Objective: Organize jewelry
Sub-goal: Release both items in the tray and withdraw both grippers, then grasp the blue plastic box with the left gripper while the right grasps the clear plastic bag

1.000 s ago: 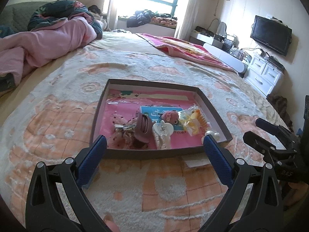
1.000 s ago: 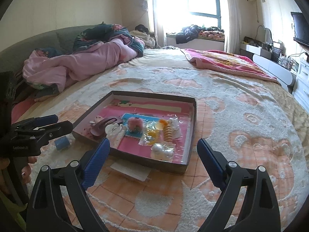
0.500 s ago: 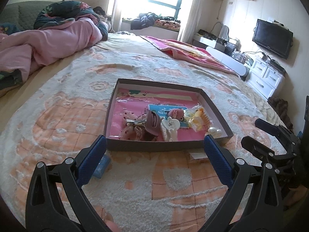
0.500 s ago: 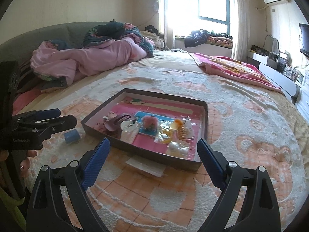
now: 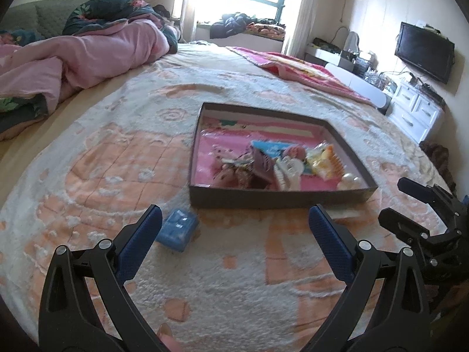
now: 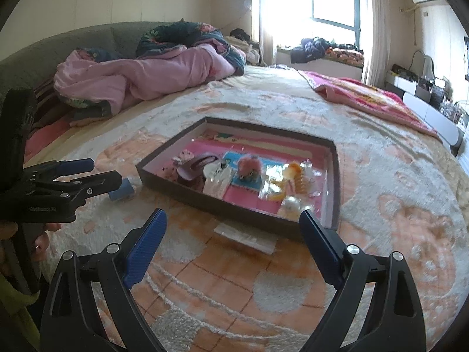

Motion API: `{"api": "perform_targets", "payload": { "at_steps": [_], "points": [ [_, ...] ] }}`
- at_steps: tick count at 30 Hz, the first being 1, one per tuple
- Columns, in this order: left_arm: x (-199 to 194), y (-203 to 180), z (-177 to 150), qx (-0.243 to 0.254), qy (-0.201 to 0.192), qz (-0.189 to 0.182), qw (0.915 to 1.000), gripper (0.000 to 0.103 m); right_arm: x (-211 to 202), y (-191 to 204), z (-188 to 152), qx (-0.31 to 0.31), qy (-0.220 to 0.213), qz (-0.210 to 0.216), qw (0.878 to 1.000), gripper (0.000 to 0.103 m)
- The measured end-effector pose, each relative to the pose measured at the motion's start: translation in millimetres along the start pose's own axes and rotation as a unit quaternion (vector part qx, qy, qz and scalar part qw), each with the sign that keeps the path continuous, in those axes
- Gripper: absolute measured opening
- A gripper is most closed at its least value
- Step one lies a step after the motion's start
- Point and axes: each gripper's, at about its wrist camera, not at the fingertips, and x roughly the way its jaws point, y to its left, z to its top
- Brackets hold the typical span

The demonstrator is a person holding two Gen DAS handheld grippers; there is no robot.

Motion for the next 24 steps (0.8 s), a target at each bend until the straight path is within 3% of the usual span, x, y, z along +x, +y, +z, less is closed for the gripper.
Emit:
{"api": "perform_targets", "payload": {
  "at_steps": [15, 24],
  "points": [
    [38, 48, -25, -0.029, 0.045, 0.037, 0.9979, 0.091, 69, -16, -25, 0.089, 0.079, 0.002, 0.993, 0.089],
    [51, 59, -23, -0.055, 0.051, 0.029, 0.9968, 0.088, 91, -15, -26, 0.127, 0.097, -0.018, 0.987, 0.091]
  ]
}}
